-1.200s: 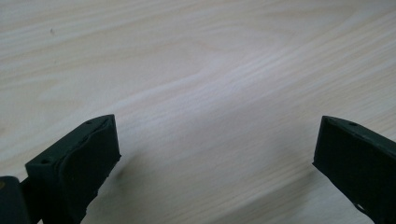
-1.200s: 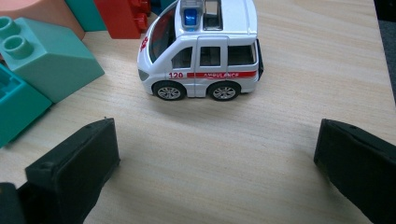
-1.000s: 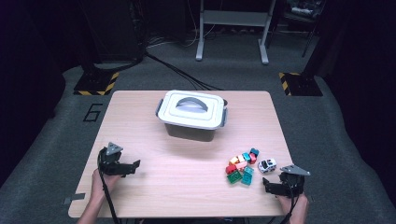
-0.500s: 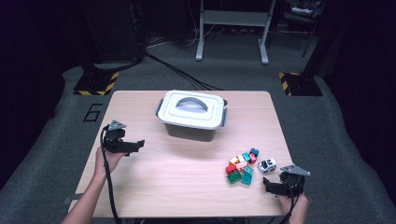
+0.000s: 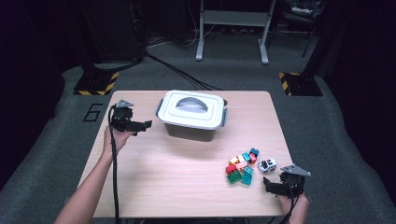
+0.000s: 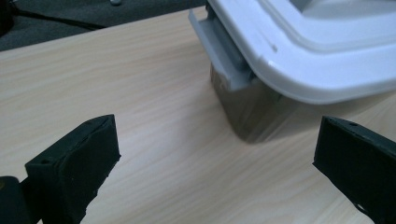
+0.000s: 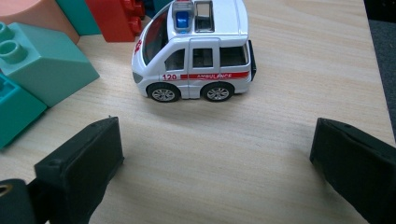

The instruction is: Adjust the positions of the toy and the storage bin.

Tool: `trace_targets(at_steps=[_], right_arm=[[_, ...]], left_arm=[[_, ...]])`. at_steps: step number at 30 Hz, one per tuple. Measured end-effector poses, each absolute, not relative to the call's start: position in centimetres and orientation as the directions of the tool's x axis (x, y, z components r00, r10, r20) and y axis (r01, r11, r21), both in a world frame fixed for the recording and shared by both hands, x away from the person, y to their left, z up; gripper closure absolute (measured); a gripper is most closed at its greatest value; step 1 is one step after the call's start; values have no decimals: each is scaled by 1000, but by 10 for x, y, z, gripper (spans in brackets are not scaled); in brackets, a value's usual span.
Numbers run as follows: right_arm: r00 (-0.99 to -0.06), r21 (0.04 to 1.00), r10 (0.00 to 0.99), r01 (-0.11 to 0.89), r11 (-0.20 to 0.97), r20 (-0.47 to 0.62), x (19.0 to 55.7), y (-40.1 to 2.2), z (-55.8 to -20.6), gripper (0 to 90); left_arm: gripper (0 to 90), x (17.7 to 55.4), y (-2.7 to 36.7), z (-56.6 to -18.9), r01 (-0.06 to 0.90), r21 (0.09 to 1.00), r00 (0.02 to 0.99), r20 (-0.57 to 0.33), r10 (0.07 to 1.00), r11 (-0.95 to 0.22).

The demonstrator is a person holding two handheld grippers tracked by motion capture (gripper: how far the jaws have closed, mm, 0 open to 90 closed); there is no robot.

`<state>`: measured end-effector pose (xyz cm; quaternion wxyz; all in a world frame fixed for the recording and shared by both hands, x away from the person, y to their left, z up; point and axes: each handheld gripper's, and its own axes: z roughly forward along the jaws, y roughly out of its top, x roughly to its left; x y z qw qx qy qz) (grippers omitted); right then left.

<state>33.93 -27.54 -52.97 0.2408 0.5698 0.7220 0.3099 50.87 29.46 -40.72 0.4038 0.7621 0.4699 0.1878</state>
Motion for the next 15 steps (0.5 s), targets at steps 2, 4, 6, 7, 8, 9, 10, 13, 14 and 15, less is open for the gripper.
trace_targets(at_steps=[2, 4, 6, 7, 8, 9, 10, 13, 14, 15], right_arm=[[-222, 721, 975, 677, 148, 8, 339, -275, -529, 26], [-219, 721, 976, 677, 145, 10, 338, -275, -529, 31], [-221, 722, 975, 675, 148, 7, 339, -275, -529, 32], [-225, 724, 974, 672, 153, 3, 339, -276, -530, 32], [-224, 724, 975, 672, 152, 4, 339, -276, -529, 33], [-221, 725, 975, 672, 149, 4, 339, -276, -529, 37], [-220, 726, 976, 672, 148, 4, 339, -276, -529, 39], [-217, 726, 976, 671, 149, 1, 339, -276, -529, 45], [-212, 727, 977, 671, 143, 3, 339, -276, -529, 47], [-211, 728, 977, 671, 143, 3, 339, -276, -529, 49]], left_arm=[[2, 515, 290, -404, 561, 794, 487, -88, 869, -234], [5, 521, 286, -403, 565, 792, 484, -88, 870, -234], [10, 529, 282, -403, 570, 791, 484, -105, 869, -222], [16, 531, 281, -403, 573, 790, 484, -111, 868, -219], [22, 535, 279, -403, 575, 792, 484, -127, 866, -206], [23, 538, 278, -403, 580, 788, 488, -134, 862, -206], [25, 541, 276, -403, 587, 784, 493, -146, 857, -204], [43, 545, 269, -403, 581, 784, 496, -128, 859, -219], [53, 547, 267, -403, 582, 780, 508, -126, 852, -232], [86, 549, 263, -403, 582, 779, 520, -136, 843, -233]])
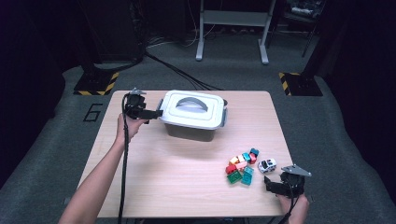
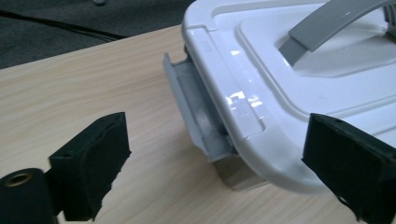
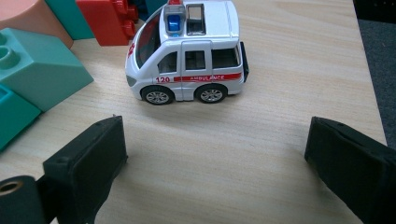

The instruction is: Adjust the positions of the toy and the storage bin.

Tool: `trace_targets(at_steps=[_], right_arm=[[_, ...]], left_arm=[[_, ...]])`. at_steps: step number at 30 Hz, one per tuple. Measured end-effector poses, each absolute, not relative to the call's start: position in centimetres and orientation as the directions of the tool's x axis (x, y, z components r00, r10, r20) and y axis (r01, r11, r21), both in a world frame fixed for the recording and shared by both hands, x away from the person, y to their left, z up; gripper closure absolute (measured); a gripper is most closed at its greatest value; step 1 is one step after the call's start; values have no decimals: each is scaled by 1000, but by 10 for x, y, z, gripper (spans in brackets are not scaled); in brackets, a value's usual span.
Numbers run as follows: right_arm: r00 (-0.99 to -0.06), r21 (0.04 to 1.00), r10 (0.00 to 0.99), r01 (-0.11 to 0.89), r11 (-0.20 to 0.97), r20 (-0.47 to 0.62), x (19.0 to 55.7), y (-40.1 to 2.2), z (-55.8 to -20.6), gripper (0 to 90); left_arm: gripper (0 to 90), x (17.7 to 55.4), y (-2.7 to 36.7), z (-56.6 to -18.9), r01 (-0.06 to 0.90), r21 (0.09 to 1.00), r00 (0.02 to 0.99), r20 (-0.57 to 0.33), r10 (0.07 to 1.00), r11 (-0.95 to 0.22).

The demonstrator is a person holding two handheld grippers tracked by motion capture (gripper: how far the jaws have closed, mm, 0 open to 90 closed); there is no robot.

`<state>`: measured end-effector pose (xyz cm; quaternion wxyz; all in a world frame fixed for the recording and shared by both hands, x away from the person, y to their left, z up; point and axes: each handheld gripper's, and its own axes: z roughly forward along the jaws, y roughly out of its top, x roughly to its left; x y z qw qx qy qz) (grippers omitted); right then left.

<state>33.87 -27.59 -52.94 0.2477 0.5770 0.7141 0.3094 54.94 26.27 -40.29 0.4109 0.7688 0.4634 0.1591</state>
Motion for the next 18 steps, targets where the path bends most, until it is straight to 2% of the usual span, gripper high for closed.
trace_targets(at_steps=[1, 2, 4, 7, 9, 11, 13, 15, 18], right_arm=[[-211, 728, 977, 671, 143, 3, 339, -276, -529, 49], [-210, 728, 978, 671, 141, 4, 339, -276, -529, 51], [-197, 727, 980, 674, 128, 10, 338, -275, -529, 60], [-202, 731, 979, 669, 135, 4, 339, -276, -529, 64], [-202, 731, 979, 669, 135, 3, 339, -276, -529, 65], [-201, 731, 979, 669, 135, 3, 339, -276, -529, 65], [-202, 731, 979, 669, 135, 3, 339, -276, -529, 65], [-203, 731, 979, 668, 136, 4, 339, -276, -529, 66], [-204, 732, 979, 668, 135, 5, 339, -277, -529, 70]], left_arm=[[124, 549, 263, -403, 582, 779, 520, -136, 843, -233], [124, 550, 261, -402, 580, 779, 526, -137, 839, -236], [235, 552, 257, -401, 577, 778, 537, -133, 833, -248], [342, 553, 250, -402, 578, 769, 546, -118, 830, -271], [373, 553, 246, -404, 577, 768, 567, -132, 813, -278], [466, 553, 247, -405, 568, 770, 606, -155, 780, -289], [492, 551, 247, -407, 571, 783, 587, -179, 789, -247], [559, 552, 251, -408, 577, 786, 577, -200, 792, -222], [574, 551, 253, -408, 595, 779, 565, -227, 793, -201]])
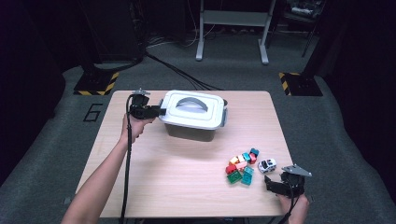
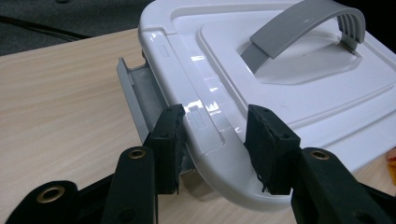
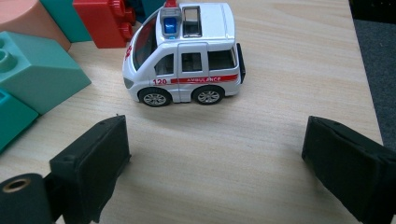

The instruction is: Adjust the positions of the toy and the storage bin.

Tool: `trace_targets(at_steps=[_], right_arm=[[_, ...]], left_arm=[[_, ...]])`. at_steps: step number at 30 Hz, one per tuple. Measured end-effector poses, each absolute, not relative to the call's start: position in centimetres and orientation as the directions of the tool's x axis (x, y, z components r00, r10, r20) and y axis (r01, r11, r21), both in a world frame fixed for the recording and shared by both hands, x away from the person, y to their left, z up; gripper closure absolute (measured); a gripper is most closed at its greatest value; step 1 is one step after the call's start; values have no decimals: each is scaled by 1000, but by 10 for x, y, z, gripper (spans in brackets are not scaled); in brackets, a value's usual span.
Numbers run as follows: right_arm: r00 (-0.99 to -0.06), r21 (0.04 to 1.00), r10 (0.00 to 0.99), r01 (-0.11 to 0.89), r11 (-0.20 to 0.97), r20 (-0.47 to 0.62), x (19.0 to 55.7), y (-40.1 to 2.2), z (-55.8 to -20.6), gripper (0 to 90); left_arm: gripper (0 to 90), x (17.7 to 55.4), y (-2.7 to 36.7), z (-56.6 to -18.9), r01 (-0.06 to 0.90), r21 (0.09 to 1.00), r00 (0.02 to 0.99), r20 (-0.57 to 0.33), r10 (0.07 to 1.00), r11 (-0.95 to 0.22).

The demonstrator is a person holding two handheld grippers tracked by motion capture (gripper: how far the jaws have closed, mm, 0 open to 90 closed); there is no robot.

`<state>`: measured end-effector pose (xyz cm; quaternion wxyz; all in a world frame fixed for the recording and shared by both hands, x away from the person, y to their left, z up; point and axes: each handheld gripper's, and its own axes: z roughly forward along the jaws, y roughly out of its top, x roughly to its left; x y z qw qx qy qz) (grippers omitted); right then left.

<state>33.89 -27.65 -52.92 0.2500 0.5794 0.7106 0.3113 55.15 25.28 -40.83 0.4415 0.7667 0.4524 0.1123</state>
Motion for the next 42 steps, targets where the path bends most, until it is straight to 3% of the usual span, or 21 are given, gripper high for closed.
trace_targets(at_steps=[34, 42], right_arm=[[-198, 736, 980, 665, 127, 11, 339, -277, -529, 93], [-198, 736, 980, 665, 127, 10, 339, -277, -529, 93]], left_arm=[[578, 514, 243, -405, 634, 758, 489, -240, 839, -152], [579, 510, 243, -402, 630, 758, 507, -232, 830, -172]])
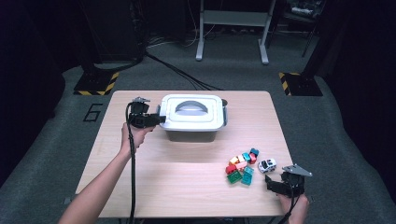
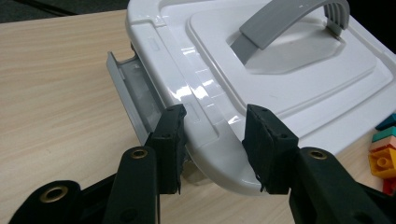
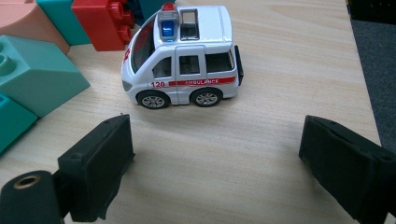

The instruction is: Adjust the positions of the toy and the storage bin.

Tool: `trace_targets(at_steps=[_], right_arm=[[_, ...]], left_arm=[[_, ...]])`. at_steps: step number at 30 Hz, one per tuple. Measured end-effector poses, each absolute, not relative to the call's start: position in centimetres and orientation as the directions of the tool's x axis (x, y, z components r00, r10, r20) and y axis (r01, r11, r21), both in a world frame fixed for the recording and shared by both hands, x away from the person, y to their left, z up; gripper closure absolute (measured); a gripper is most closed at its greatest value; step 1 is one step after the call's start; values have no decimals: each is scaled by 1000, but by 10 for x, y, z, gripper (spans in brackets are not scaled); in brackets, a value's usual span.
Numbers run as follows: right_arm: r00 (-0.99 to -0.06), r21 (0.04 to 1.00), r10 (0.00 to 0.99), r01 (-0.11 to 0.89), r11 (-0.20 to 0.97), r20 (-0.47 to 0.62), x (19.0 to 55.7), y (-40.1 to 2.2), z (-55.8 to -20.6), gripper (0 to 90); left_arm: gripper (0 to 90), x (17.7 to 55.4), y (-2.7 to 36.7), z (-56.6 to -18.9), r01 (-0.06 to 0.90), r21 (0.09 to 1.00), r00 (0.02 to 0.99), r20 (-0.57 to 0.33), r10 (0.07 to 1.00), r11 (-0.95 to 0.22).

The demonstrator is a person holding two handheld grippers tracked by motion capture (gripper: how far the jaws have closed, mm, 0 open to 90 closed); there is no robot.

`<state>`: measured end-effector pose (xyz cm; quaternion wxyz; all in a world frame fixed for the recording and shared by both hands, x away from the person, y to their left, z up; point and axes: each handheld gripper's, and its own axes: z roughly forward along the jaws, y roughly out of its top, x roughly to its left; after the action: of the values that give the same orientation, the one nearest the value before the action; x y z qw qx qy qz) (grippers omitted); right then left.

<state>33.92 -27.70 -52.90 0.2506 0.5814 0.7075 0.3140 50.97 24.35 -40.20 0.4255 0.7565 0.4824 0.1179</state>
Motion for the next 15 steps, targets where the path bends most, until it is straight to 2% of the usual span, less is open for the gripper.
trace_targets(at_steps=[1, 4, 8, 10, 11, 15], right_arm=[[-198, 735, 980, 666, 126, 11, 339, -277, -529, 93], [-198, 736, 980, 665, 126, 11, 339, -277, -529, 94], [-197, 736, 980, 666, 126, 11, 339, -277, -529, 95], [-197, 736, 980, 665, 126, 11, 339, -277, -529, 96], [-197, 736, 980, 665, 126, 11, 339, -277, -529, 96], [-197, 736, 980, 665, 126, 11, 339, -277, -529, 96]], left_arm=[[553, 510, 244, -401, 625, 760, 516, -230, 825, -179], [377, 516, 244, -394, 605, 768, 545, -209, 812, -209], [224, 526, 242, -386, 551, 798, 605, -181, 775, -243], [202, 529, 241, -383, 535, 800, 627, -160, 762, -273], [157, 533, 238, -382, 523, 804, 643, -154, 750, -284], [145, 543, 225, -379, 489, 808, 693, -131, 709, -328]])
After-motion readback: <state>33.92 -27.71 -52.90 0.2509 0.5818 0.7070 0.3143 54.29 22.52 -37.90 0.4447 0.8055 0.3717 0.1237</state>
